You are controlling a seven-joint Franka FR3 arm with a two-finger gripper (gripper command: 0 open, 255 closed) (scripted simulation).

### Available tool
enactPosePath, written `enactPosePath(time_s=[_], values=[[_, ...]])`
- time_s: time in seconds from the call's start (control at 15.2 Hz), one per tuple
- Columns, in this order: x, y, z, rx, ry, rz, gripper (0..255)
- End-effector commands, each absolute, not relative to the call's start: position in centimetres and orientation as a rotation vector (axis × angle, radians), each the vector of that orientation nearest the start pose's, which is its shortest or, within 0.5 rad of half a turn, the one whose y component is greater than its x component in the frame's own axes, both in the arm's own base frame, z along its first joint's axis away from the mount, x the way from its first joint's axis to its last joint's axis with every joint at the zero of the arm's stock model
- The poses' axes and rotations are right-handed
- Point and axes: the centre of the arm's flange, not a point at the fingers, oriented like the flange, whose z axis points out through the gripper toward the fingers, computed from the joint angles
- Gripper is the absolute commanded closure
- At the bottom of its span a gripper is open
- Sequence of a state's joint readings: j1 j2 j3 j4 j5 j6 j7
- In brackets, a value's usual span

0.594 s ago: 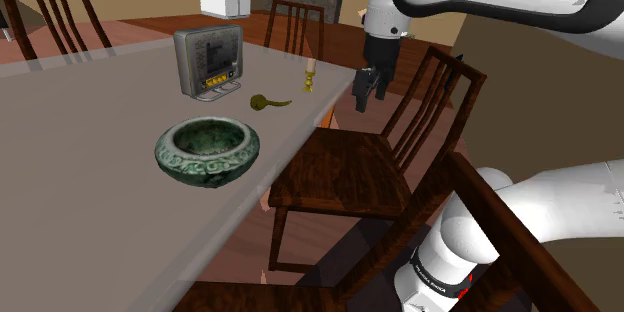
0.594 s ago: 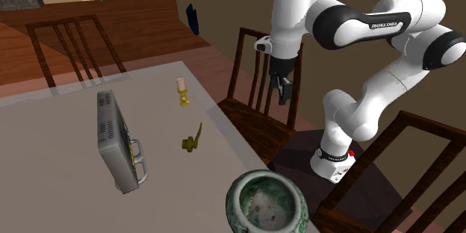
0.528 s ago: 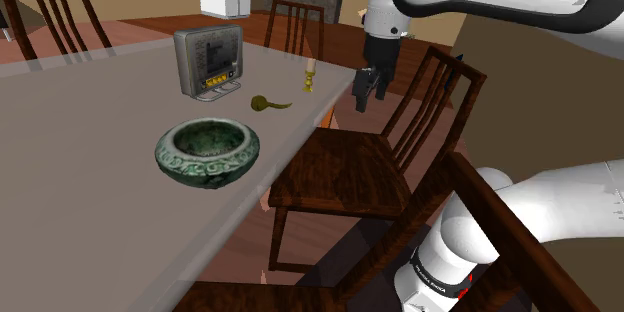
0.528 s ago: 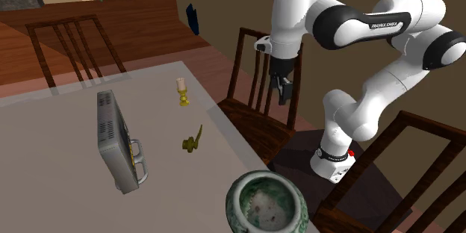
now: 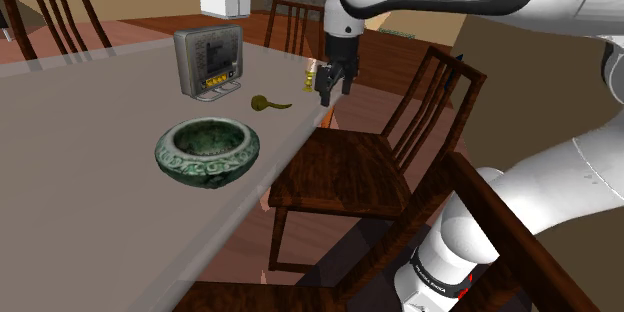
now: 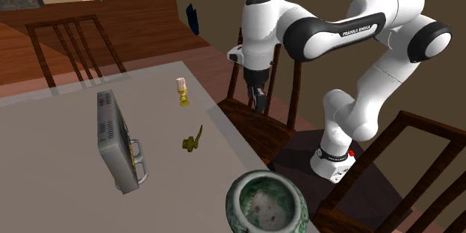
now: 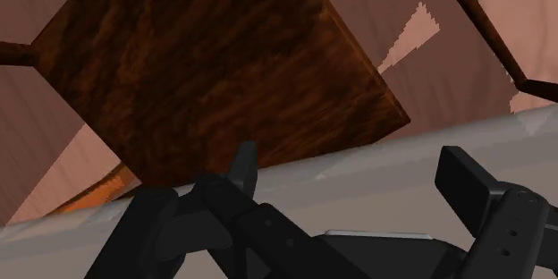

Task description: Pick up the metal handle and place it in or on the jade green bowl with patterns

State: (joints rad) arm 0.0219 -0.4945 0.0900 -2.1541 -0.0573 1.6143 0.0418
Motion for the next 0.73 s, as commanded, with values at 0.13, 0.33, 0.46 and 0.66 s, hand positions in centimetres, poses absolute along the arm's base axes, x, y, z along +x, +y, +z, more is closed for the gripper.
enactPosePath(time_s=[0.13,0.33,0.46,0.66], values=[[44.3,6.6,58.1,-3.251,-0.122,0.058,0],[47.9,8.0,57.5,-3.258,-0.138,0.053,0],[50.3,9.0,57.1,-3.263,-0.148,0.050,0],[53.9,10.4,56.5,-3.269,-0.164,0.046,0]])
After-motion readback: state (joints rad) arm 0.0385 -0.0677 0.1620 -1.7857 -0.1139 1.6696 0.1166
